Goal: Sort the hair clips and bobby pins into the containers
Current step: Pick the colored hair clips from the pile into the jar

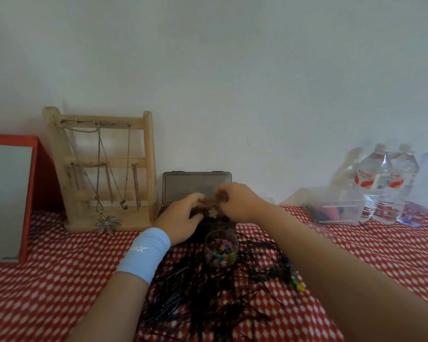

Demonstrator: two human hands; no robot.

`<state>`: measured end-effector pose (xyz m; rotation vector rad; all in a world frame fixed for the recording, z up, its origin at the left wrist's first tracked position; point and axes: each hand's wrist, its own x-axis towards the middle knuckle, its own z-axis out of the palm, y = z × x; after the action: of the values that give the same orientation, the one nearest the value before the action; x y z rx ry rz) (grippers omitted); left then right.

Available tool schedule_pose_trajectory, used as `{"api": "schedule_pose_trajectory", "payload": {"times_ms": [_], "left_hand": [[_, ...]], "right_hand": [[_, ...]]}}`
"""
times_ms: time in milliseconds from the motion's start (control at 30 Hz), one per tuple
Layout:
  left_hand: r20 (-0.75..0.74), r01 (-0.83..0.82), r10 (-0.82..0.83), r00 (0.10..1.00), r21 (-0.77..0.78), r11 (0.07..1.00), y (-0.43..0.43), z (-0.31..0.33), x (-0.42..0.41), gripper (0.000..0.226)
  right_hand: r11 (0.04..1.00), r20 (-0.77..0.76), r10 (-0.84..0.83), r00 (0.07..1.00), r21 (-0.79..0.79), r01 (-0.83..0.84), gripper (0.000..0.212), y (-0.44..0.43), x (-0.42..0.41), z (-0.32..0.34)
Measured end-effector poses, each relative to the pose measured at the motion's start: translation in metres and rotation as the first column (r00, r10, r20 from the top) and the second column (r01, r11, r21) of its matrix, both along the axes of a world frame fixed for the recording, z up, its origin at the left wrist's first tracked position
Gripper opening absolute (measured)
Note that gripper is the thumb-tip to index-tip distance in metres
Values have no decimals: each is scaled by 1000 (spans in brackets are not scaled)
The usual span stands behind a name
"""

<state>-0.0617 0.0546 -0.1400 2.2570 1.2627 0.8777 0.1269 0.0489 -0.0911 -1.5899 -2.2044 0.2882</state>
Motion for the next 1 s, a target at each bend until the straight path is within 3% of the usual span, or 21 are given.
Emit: {"api": "schedule_pose_trajectory", "payload": {"times_ms": [100,200,300,367,433,533,633,733,1000], "left_hand": [[168,55,-45,985,-58,997,-3,1,10,52],[40,-76,73,997,94,993,-2,1,9,35],[-258,-59,73,963,61,996,3,2,2,28],[-346,-54,57,937,17,998,2,3,1,33],[-347,-43,55,936,43,998,-2,9,3,32],[-319,-24,60,946,116,993,-9,20,9,26],[-227,-18,62,972,191,981,-21,31,22,21],[-163,36,6,987,254,967,-43,43,49,16],[-357,314,-292,887,6,949,-92,35,126,16]], "right_hand": [[999,11,2,1000,-49,-2,37,-3,1,-2],[994,302,-102,948,59,88,23,-6,3,0],[998,211,-43,976,-32,50,28,-10,4,-1],[993,169,31,985,-115,-11,38,-13,4,-1],[983,117,71,991,-175,-50,44,-15,7,-1],[991,29,60,998,-121,-56,45,-23,21,6],[999,-16,31,999,-41,-32,43,-38,47,19],[997,-53,17,998,-77,-21,33,-58,79,23],[943,146,63,987,-332,-11,21,-92,128,-8]]}}
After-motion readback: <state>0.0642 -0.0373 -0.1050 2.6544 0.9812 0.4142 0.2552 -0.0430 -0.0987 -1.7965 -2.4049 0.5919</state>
